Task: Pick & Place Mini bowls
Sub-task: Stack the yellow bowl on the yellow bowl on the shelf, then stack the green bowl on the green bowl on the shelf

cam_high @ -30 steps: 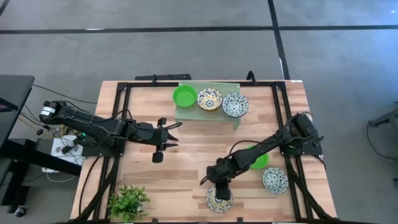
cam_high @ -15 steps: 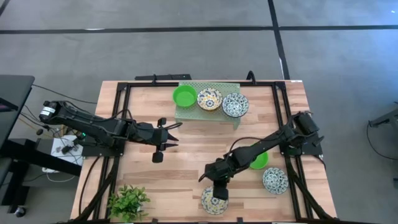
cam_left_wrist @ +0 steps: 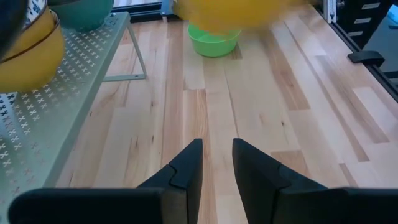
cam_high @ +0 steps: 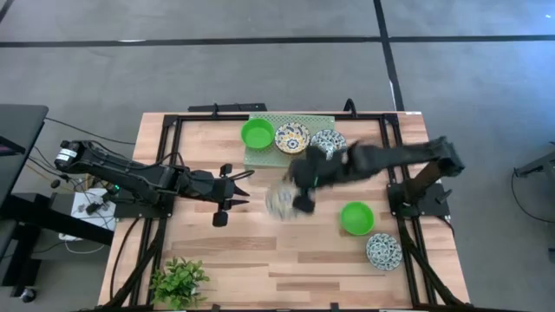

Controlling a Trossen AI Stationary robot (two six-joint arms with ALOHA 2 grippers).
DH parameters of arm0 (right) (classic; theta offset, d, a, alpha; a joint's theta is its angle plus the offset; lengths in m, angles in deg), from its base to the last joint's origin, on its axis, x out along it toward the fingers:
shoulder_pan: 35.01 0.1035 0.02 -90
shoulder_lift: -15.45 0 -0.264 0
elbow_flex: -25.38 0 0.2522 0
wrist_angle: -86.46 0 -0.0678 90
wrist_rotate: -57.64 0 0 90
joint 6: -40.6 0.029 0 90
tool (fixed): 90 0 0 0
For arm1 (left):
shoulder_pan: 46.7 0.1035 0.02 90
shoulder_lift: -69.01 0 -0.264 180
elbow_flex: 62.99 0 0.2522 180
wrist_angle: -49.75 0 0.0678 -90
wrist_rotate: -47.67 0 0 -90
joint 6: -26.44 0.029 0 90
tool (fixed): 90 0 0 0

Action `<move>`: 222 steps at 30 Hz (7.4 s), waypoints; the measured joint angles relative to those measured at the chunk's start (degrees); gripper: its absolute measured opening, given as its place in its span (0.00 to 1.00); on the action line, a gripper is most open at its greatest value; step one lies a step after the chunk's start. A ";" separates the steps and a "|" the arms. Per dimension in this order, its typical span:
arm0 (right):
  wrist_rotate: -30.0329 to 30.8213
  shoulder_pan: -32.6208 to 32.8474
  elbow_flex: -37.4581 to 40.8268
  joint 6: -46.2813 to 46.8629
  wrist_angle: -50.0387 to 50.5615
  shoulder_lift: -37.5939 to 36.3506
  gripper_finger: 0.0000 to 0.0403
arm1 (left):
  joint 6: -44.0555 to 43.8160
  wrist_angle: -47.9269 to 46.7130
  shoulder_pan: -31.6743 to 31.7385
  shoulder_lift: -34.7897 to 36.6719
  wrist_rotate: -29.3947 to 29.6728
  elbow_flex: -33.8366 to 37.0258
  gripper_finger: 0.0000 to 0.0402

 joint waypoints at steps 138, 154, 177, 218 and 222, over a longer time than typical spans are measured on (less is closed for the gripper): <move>-14.80 18.90 53.09 31.49 -15.73 -20.15 0.27 | -1.53 5.85 0.00 -0.11 0.00 -0.02 0.22; -14.41 16.84 53.06 29.50 -16.34 -6.24 0.25 | -1.55 8.97 0.01 -0.11 0.01 0.00 0.22; -14.73 16.47 42.75 -47.71 -37.32 -3.66 0.01 | 13.03 10.55 -1.09 -3.50 -13.69 0.01 0.24; -20.99 2.88 30.36 -72.05 -32.99 9.37 0.02 | 24.24 16.79 -0.42 -26.82 -14.34 -5.40 0.29; -20.96 2.90 29.77 -71.56 -32.87 9.08 0.02 | 24.23 16.24 -0.44 -26.80 -14.75 -5.40 0.25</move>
